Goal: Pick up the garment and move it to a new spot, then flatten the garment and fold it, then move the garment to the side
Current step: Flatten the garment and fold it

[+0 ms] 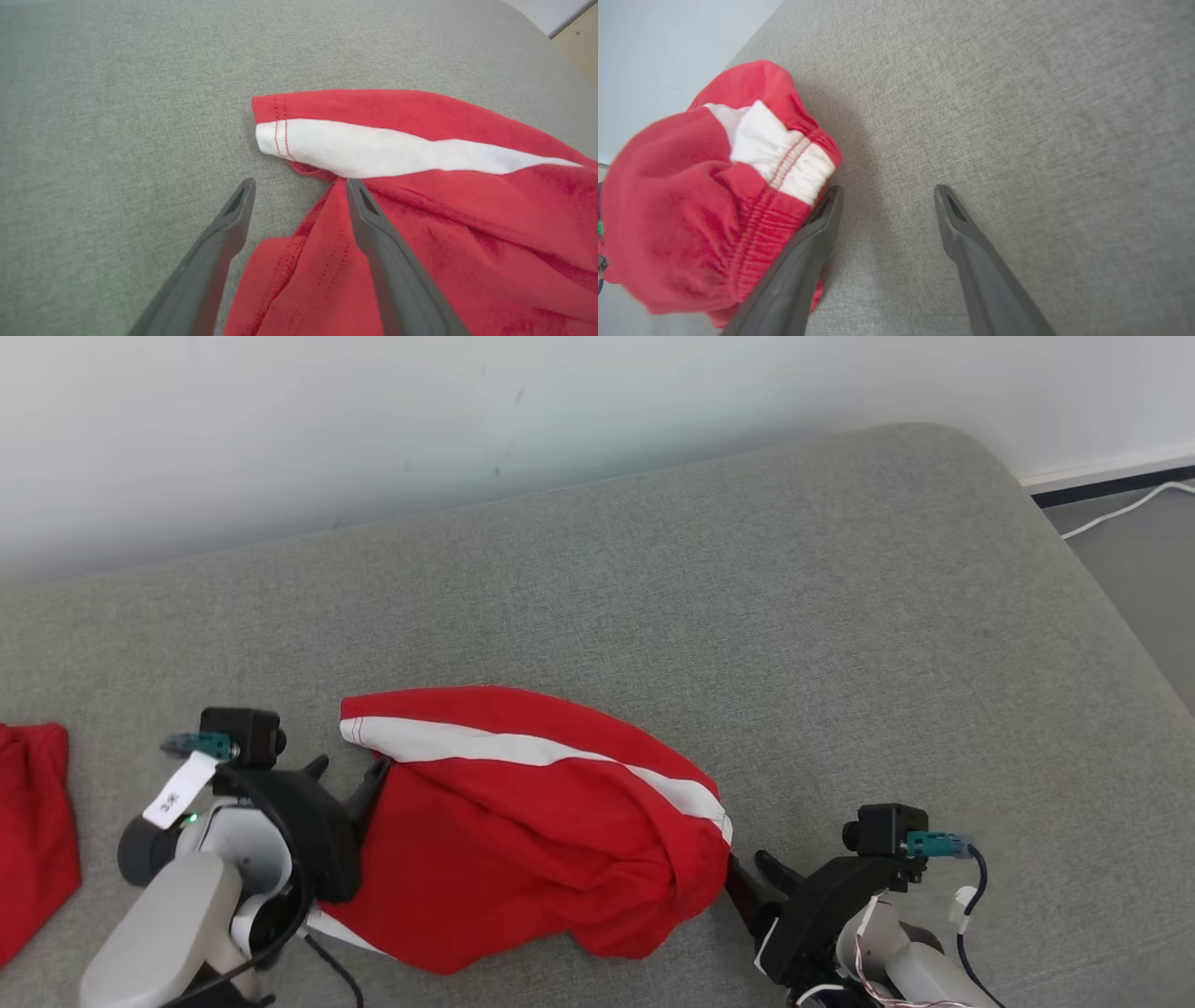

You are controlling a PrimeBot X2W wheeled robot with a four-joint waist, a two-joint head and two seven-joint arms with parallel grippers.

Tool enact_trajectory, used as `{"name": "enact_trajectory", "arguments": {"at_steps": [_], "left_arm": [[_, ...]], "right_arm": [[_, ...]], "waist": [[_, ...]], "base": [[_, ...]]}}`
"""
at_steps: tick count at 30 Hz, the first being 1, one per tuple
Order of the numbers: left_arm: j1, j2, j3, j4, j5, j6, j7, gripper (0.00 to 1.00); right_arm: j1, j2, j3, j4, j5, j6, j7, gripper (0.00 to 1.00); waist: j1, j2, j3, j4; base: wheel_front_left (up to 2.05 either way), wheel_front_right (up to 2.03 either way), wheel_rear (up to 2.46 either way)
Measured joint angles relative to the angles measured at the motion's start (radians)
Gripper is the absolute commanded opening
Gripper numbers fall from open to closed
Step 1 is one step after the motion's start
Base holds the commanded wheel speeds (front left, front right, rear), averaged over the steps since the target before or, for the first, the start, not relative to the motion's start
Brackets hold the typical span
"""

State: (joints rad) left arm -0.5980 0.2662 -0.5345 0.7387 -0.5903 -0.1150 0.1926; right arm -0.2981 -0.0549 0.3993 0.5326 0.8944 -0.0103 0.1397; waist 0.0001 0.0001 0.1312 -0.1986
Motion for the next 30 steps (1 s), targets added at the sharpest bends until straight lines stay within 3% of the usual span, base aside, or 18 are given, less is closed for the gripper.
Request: {"name": "enact_trajectory", "arguments": {"at_steps": [18,19,20,21,22,23,24,25,30], "left_arm": [[-0.118,-0.02,0.009,0.132,-0.048,-0.009,-0.019,1.0],[-0.133,-0.023,0.004,0.135,-0.046,-0.009,-0.019,1.0],[-0.144,-0.026,0.002,0.142,-0.046,-0.01,-0.024,1.0],[-0.149,-0.028,0.003,0.148,-0.047,-0.01,-0.027,1.0],[-0.15,-0.031,0.005,0.157,-0.051,-0.01,-0.028,1.0],[-0.15,-0.035,0.004,0.171,-0.052,-0.01,-0.027,0.81],[-0.15,-0.036,-0.004,0.186,-0.051,-0.01,-0.021,0.33],[-0.15,-0.037,-0.012,0.198,-0.05,-0.01,-0.014,0.0],[-0.151,-0.038,-0.03,0.215,-0.05,-0.01,-0.017,0.0]], "right_arm": [[-0.069,-0.002,0.186,-0.028,0.179,-0.015,-0.031,1.0],[-0.074,-0.003,0.194,-0.025,0.185,-0.016,-0.031,0.74],[-0.081,-0.005,0.203,-0.024,0.193,-0.017,-0.035,0.67],[-0.087,-0.005,0.212,-0.024,0.199,-0.017,-0.035,0.46],[-0.091,-0.005,0.221,-0.022,0.202,-0.017,-0.036,0.07],[-0.096,-0.003,0.23,-0.021,0.206,-0.017,-0.036,0.0],[-0.101,-0.003,0.236,-0.02,0.207,-0.017,-0.039,0.0],[-0.105,-0.004,0.241,-0.02,0.209,-0.018,-0.044,0.0],[-0.13,-0.003,0.251,-0.011,0.215,-0.021,-0.057,0.0]], "waist": [[0.0,0.0,0.039,-0.029],[0.0,0.0,0.044,-0.031],[0.0,0.0,0.049,-0.032],[0.0,0.0,0.054,-0.034],[0.0,0.0,0.058,-0.035],[0.0,-0.0001,0.062,-0.037],[0.0,0.0,0.065,-0.037],[0.0,0.0,0.068,-0.038],[-0.0001,0.0,0.074,-0.038]], "base": [[0.0,0.0,0.0],[0.0,0.0,0.0],[0.0,0.0,0.0],[0.0,0.0,0.0],[0.0,0.0,0.0],[0.0,0.0,0.0],[0.0,0.0,0.0],[0.0,0.0,0.0],[0.0,0.0,0.0]]}}
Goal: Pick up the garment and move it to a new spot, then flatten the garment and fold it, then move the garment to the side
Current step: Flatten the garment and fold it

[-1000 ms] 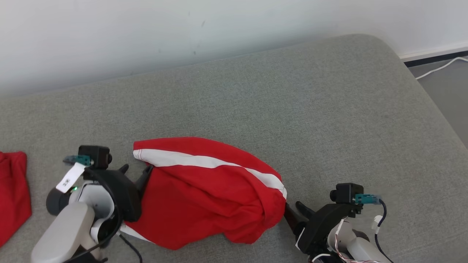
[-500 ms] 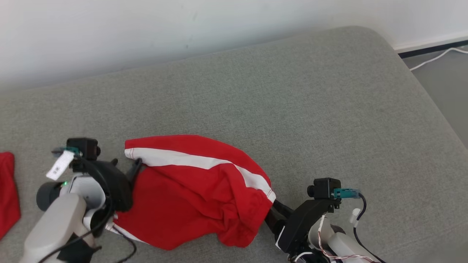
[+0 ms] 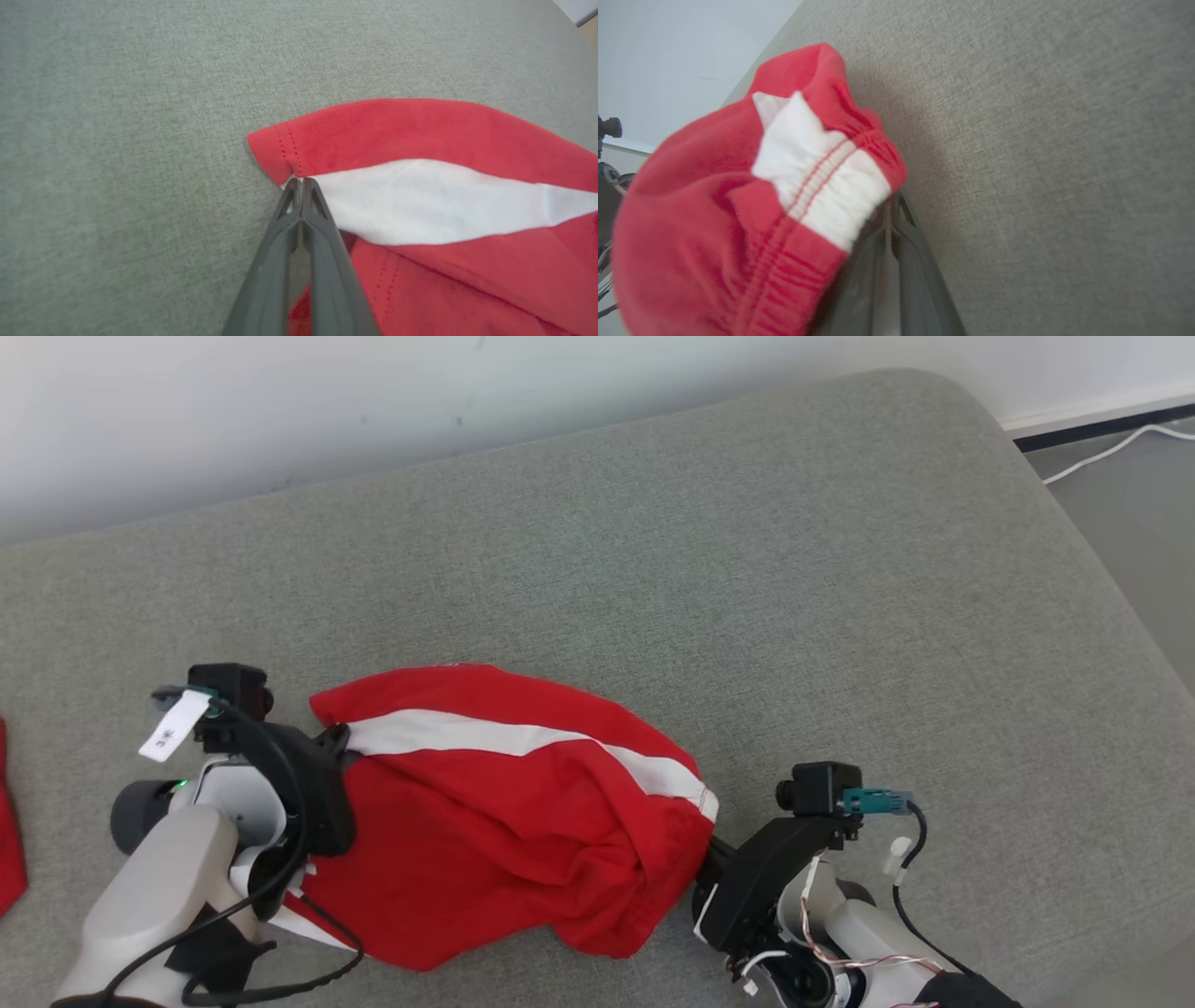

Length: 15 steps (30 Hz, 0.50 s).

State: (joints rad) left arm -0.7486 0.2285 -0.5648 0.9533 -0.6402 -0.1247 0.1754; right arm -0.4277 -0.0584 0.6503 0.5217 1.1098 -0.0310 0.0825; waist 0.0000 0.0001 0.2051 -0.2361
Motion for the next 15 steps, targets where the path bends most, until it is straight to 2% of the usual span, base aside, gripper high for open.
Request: {"name": "enact_trajectory", "arguments": {"at_steps": [6,9,11,15], "left_arm": [[-0.029,-0.005,-0.02,0.003,-0.01,0.0,-0.024,0.0],[-0.058,0.007,0.002,-0.002,-0.039,0.0,-0.053,0.0],[-0.094,0.035,0.007,-0.023,-0.067,0.0,-0.074,0.0],[-0.12,0.05,0.008,-0.054,-0.087,0.0,-0.107,0.0]], "right_arm": [[-0.019,0.001,-0.029,0.041,0.001,0.006,-0.031,0.0],[-0.058,-0.004,-0.052,0.061,0.0,0.022,-0.039,0.0],[-0.116,-0.027,-0.079,0.068,-0.001,0.037,-0.047,0.0],[-0.197,-0.064,-0.101,0.089,-0.004,0.056,-0.056,0.0]], "waist": [[0.0,0.0,-0.011,0.015],[0.0,0.0,-0.025,0.023],[0.0,-0.0001,-0.042,0.033],[0.0,-0.0001,-0.068,0.048]], "base": [[0.0,0.0,0.0],[0.0,0.0,0.0],[0.0,0.0,0.0],[0.0,0.0,0.0]]}}
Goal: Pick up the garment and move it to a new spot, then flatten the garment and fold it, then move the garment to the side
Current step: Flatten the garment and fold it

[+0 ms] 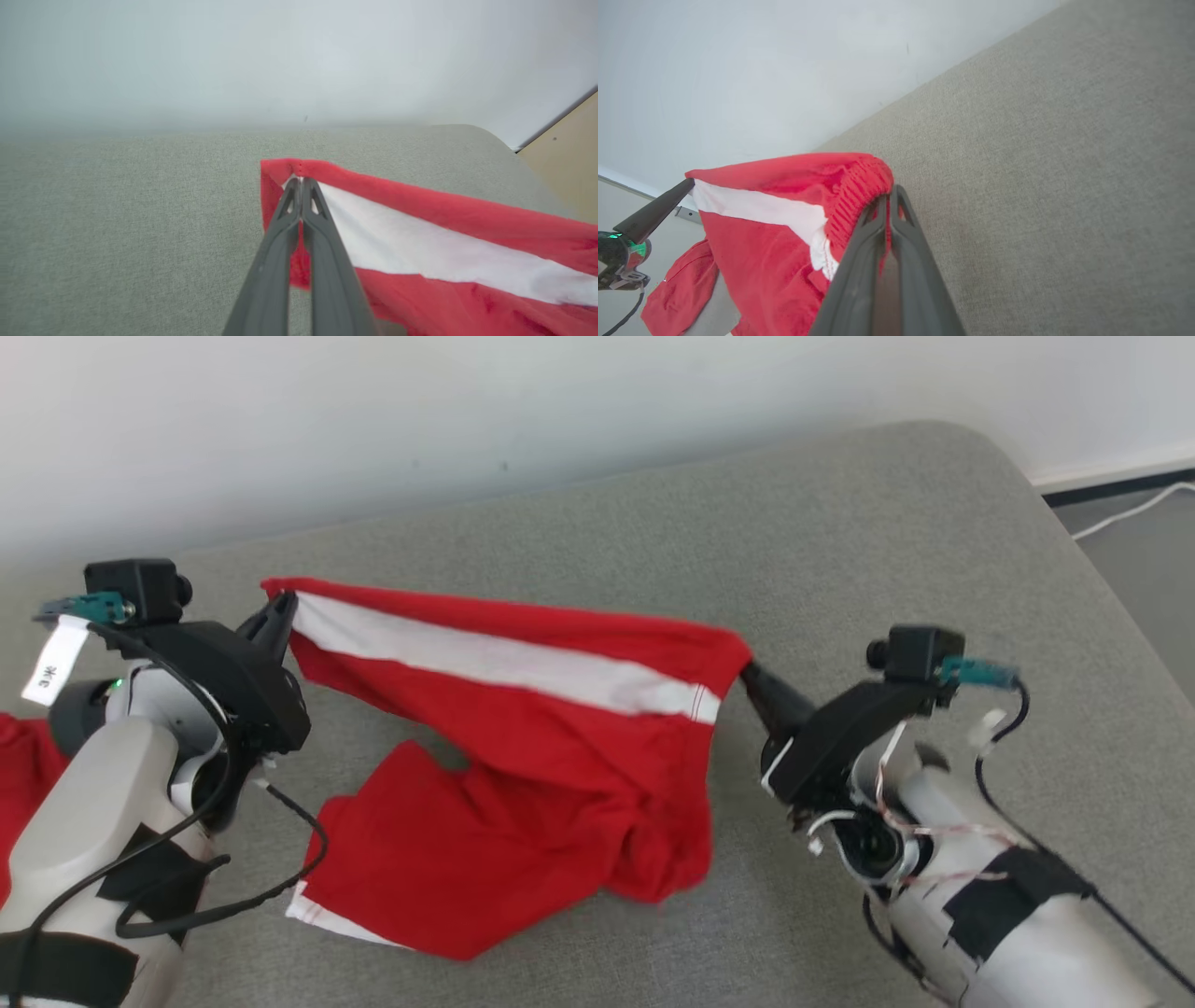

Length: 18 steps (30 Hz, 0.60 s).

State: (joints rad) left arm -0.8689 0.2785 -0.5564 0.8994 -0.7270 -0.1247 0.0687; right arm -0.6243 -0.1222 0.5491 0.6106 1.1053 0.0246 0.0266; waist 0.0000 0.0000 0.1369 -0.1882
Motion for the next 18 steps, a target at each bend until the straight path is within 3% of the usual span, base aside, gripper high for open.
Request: {"name": "enact_trajectory", "arguments": {"at_steps": [6,13,18], "left_arm": [[-0.003,0.008,-0.026,-0.04,-0.009,0.0,-0.04,0.0],[-0.027,0.012,-0.028,-0.106,-0.044,0.0,-0.104,0.0],[0.075,0.013,-0.031,-0.154,-0.062,0.0,-0.141,0.0]], "right_arm": [[-0.073,-0.02,0.006,0.036,-0.027,0.03,0.0,0.0],[-0.232,-0.096,0.039,0.068,-0.146,0.047,-0.032,0.0],[-0.206,-0.132,0.088,0.068,-0.202,0.064,-0.062,0.0]], "waist": [[0.0,0.0,-0.042,0.026],[-0.0001,-0.0001,-0.09,0.055],[-0.0002,-0.0001,-0.114,0.079]], "base": [[0.0,0.0,0.0],[0.0,0.0,0.0],[0.0,0.0,0.0]]}}
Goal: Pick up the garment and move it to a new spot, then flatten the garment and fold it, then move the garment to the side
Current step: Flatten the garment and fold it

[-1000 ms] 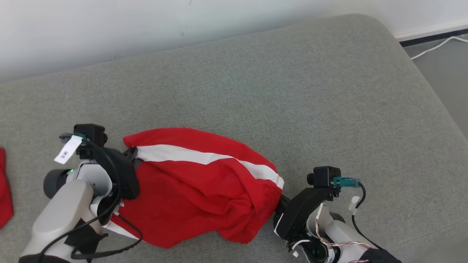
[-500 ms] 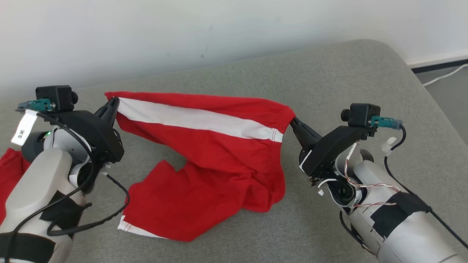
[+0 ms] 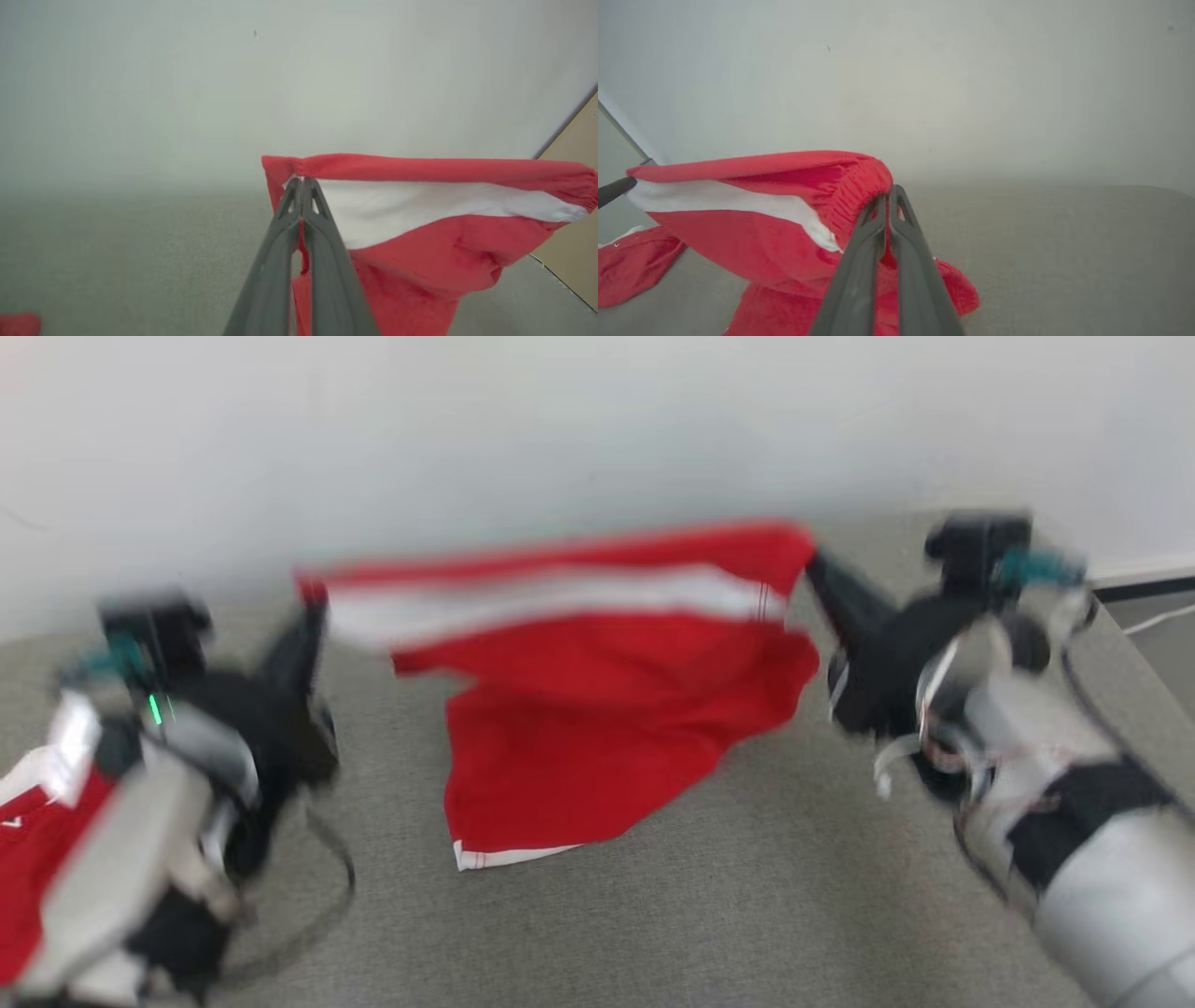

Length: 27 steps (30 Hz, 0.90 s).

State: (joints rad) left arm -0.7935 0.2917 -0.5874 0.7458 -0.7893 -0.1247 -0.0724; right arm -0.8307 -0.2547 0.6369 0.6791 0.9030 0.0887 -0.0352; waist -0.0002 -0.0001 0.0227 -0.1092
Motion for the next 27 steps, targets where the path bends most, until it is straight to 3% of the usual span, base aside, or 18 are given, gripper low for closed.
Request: {"name": "enact_trajectory", "arguments": {"at_steps": [6,10,17,27], "left_arm": [[0.27,0.003,-0.03,0.011,-0.014,0.0,-0.018,0.0],[0.341,0.002,-0.034,-0.004,-0.038,0.0,-0.031,0.0],[0.333,0.001,-0.032,-0.024,-0.052,0.0,-0.015,0.0],[0.191,-0.025,-0.07,0.054,0.0,0.019,0.041,0.0]], "right_arm": [[0.215,0.001,0.049,0.031,0.007,0.01,0.0,0.0],[0.268,-0.003,0.054,0.031,0.029,0.019,0.003,0.0],[0.251,-0.007,0.093,0.052,0.028,0.024,0.071,0.0],[0.057,0.012,0.124,0.153,-0.044,0.019,0.114,0.0]], "waist": [[0.0001,0.0001,-0.022,0.024],[0.0,0.0001,-0.032,0.029],[0.0,0.0001,-0.02,0.024],[0.0002,0.0001,0.042,0.012]], "base": [[0.0,0.0,0.0],[0.0,0.0,0.0],[0.0,0.0,0.0],[0.0,0.0,0.0]]}}
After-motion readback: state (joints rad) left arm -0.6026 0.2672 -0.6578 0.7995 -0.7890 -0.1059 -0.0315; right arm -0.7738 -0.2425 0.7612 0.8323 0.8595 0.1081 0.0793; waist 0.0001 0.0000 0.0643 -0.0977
